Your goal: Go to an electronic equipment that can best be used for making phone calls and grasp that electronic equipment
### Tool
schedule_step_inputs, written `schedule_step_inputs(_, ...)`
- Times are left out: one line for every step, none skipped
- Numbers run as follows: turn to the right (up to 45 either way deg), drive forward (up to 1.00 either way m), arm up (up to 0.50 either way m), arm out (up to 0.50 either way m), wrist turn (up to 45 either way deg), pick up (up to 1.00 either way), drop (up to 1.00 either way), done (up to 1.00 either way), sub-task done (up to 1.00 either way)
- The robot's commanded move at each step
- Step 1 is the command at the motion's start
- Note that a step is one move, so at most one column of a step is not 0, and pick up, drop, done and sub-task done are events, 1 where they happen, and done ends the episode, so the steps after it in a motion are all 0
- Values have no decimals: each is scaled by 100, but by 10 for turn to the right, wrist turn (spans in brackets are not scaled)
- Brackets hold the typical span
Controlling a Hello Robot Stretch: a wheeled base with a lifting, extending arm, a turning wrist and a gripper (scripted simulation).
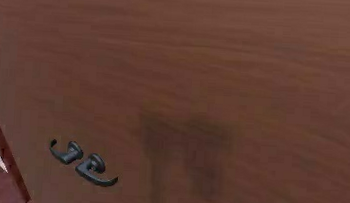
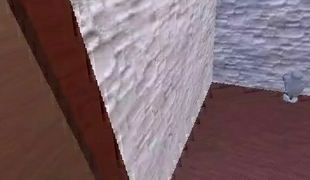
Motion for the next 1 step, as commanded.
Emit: schedule_step_inputs(-450, 0, 0, 0, 0, 0, 0, 0, 0)
